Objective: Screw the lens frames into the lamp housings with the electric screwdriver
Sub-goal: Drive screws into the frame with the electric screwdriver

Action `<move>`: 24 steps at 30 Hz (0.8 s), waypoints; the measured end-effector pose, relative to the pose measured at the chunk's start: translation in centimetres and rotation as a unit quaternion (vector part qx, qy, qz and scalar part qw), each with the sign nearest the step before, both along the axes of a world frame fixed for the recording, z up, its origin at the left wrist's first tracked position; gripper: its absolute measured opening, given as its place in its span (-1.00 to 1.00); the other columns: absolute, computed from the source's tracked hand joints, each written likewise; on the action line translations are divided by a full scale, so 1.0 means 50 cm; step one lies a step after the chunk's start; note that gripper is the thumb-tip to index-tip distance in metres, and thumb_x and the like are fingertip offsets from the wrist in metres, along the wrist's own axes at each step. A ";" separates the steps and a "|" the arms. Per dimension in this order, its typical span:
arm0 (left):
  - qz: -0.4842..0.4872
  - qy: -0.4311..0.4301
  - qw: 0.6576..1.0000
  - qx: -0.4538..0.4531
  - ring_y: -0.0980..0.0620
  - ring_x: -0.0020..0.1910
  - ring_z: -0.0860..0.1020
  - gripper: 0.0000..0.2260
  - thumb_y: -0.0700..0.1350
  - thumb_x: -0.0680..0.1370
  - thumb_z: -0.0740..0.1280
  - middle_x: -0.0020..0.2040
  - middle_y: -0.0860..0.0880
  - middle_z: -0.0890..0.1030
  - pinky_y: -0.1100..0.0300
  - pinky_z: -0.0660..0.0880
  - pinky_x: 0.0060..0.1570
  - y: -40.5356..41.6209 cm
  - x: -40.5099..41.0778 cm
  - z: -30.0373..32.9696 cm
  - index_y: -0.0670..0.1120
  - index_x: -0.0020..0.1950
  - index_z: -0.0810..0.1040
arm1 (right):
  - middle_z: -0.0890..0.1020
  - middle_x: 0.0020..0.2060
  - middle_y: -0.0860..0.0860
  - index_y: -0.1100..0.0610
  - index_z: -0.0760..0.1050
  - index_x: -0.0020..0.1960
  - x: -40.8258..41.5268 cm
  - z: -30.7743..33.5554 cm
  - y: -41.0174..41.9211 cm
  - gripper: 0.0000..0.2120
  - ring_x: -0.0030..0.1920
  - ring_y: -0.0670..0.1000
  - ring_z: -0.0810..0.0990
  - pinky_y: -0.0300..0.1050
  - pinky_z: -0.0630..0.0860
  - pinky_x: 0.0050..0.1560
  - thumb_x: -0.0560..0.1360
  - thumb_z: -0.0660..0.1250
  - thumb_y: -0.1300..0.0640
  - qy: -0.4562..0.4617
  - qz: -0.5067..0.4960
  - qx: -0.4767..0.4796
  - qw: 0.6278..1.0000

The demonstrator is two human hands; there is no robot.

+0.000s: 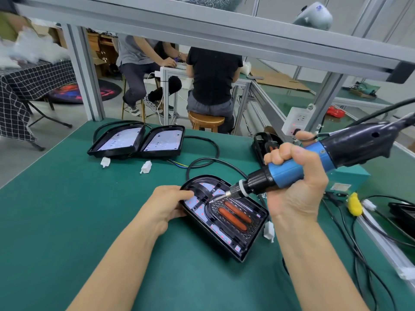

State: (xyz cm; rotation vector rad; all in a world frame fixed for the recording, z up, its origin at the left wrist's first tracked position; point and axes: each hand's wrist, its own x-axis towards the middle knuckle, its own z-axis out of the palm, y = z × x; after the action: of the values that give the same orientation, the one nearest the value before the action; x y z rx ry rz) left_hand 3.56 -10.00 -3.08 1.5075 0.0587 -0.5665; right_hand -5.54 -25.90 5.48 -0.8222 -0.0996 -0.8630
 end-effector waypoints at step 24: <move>0.030 -0.102 0.991 0.086 -0.05 0.14 0.55 -0.17 -0.18 0.16 0.65 0.21 -0.03 0.56 0.02 0.44 0.23 -0.022 -0.016 -0.018 -0.08 0.37 0.39 | 0.44 -0.48 -0.03 0.13 0.39 -0.02 -0.057 -0.042 -0.123 -0.77 -0.43 -0.02 0.43 -0.17 0.41 -0.26 0.35 0.20 0.32 0.042 -0.096 -0.082 0.991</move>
State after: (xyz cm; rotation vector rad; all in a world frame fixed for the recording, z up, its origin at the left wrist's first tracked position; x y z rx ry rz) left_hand 2.73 -11.13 -3.98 1.7189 -0.0047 -0.3634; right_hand -8.41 -32.07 3.37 -1.0327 -0.0163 -1.0089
